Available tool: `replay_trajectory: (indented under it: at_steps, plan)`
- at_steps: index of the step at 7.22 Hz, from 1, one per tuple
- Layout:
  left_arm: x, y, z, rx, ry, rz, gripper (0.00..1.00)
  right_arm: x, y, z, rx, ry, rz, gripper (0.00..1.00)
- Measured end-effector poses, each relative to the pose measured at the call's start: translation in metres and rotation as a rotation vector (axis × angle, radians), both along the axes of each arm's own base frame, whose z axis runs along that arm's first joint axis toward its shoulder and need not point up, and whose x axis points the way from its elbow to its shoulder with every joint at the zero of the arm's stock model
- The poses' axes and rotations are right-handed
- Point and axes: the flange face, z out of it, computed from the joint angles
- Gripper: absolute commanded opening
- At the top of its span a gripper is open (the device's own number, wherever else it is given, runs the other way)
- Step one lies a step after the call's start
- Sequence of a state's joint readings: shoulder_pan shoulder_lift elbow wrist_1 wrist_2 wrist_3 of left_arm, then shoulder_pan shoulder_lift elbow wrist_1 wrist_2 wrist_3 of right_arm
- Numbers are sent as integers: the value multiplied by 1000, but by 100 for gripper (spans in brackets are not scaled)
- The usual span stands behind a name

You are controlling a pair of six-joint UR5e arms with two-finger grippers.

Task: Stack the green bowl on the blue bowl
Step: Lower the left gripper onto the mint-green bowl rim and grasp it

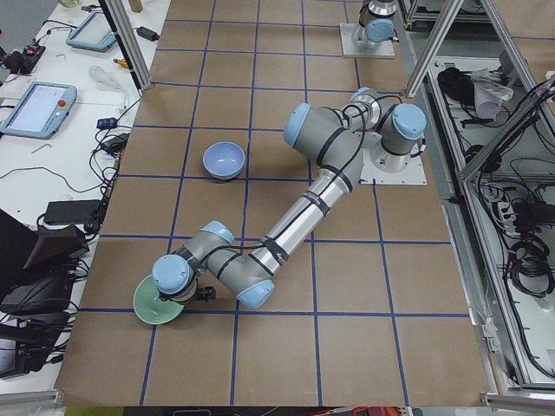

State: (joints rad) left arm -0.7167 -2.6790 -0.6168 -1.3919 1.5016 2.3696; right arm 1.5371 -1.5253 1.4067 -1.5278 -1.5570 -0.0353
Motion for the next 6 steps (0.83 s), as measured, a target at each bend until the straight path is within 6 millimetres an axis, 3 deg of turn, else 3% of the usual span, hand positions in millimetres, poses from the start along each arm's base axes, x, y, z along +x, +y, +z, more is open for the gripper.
replay_trajectory:
  at_steps: [1,2,6]
  plan:
    - [2,-1,-3,-5,-7,-1,14,0,0,0,0,0,0,100]
    - [4,-2,-6,-11,-15,-2,0,0,0,0,0,0,0,100]
    - [5,-3,-6,-19,-25,-9,0,0,0,0,0,0,0,100]
